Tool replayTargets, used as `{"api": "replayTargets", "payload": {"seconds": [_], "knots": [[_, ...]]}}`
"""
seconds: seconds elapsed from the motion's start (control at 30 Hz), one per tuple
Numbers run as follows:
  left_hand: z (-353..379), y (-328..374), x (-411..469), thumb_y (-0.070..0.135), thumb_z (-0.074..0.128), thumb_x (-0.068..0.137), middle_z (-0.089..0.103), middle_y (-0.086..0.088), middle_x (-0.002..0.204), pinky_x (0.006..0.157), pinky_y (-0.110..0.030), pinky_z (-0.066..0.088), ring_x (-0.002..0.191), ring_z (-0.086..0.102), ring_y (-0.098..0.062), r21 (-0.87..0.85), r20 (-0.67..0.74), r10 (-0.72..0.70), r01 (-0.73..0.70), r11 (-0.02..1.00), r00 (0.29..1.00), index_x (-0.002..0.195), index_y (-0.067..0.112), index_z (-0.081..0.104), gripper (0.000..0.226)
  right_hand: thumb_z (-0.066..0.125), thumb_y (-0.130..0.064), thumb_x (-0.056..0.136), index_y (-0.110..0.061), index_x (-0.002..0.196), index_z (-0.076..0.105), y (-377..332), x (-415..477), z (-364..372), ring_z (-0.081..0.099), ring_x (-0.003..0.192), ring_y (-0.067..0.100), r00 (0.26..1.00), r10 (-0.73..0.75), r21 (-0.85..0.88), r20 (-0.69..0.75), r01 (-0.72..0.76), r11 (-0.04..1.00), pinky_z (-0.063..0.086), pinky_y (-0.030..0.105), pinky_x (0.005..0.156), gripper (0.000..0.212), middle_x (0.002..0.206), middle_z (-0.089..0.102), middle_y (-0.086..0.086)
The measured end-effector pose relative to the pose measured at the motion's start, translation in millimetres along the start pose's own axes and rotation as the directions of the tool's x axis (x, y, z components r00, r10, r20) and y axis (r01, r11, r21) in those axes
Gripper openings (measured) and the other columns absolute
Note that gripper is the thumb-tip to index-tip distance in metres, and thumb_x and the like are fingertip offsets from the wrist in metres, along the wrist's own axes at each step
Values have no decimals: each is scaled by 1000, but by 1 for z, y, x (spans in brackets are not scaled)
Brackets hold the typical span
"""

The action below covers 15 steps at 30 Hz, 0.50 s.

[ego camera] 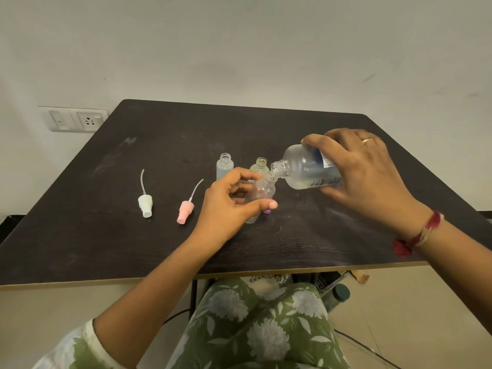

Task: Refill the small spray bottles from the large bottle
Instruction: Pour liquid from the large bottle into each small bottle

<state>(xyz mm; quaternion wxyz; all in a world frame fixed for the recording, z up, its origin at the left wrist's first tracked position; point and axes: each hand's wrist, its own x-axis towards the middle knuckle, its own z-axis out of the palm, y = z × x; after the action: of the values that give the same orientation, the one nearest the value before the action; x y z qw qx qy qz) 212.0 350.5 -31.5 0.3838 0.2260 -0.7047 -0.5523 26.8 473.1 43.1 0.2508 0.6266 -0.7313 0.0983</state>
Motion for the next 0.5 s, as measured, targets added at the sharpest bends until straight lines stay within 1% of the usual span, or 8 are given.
{"api": "replayTargets", "payload": {"seconds": [0.2,0.37,0.5], "knots": [[0,-2,-1,23,87,64,71,3,99,78,-23,56,96,67,-10,1,8,-3,3,1000,1000,99,29,65,42,73,-24,70,-25,128,48,-2,1,-2,53,107,37,1000,-22,-13,-21,21,1000,38,48,95,64,113,57,10],[0,-1,-1,20,87,63,71,6,97,75,-19,55,93,67,-6,-10,7,-5,5,1000,1000,98,29,65,42,71,-25,70,-24,128,49,-2,2,-3,53,107,37,999,-35,-21,-28,34,999,39,48,95,62,113,58,11],[-1,0,-2,20,87,63,70,7,95,74,-19,54,92,67,-4,-6,6,-6,6,1000,1000,98,29,65,42,73,-21,69,-24,127,49,-2,3,-3,53,107,37,998,-45,-33,-32,44,998,39,48,94,63,113,57,11]]}}
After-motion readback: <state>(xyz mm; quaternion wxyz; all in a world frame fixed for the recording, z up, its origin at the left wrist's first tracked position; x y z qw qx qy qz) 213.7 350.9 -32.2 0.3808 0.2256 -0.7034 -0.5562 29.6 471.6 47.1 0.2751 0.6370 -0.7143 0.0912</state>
